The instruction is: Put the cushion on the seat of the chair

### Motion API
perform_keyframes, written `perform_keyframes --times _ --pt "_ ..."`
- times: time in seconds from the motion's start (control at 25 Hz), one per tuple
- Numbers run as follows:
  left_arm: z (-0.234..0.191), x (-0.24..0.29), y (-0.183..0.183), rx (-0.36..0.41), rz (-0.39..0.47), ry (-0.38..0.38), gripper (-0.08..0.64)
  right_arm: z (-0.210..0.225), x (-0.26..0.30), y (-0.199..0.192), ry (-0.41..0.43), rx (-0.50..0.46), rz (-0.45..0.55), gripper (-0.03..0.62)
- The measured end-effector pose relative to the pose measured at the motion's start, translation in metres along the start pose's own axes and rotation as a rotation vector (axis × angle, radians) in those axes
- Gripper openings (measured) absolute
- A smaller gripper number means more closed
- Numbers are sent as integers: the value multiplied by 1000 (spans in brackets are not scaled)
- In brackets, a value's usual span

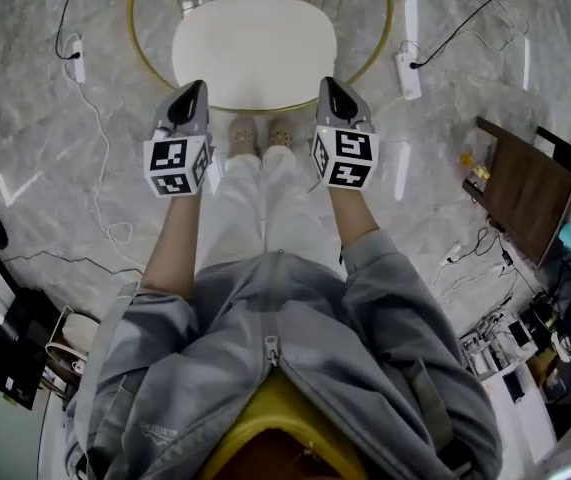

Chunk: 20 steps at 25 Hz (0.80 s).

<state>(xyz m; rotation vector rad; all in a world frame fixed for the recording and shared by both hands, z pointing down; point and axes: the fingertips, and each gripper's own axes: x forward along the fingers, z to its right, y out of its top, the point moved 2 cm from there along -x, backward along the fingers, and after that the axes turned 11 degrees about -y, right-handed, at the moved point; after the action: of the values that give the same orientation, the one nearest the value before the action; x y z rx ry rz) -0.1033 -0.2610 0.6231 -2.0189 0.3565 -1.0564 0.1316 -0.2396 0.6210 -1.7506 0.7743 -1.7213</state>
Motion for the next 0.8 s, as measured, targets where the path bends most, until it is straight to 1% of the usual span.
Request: perform_keyframes --times 0.12,0.24,0.32,0.4,0.52,0.64,0.8 --pt "27 -28 23 9 21 -18 9 -7 -41 24 0 -2 42 0" --pt "46 -55 50 24 58 -15 9 -10 -79 55 -1 -5 114 0" --pt "57 -71 71 55 96 -2 9 -9 -101 79 -2 -17 172 -2" --pt "69 -87 94 102 135 2 9 -9 -122 101 -3 -34 228 -2" --pt "86 -112 130 147 208 2 8 -8 -152 133 -10 -51 307 -2" --pt "100 -131 171 180 299 0 8 -7 -173 167 -14 -46 391 -2" --pt "123 -163 208 208 408 -8 8 -16 -213 197 13 -45 483 -2"
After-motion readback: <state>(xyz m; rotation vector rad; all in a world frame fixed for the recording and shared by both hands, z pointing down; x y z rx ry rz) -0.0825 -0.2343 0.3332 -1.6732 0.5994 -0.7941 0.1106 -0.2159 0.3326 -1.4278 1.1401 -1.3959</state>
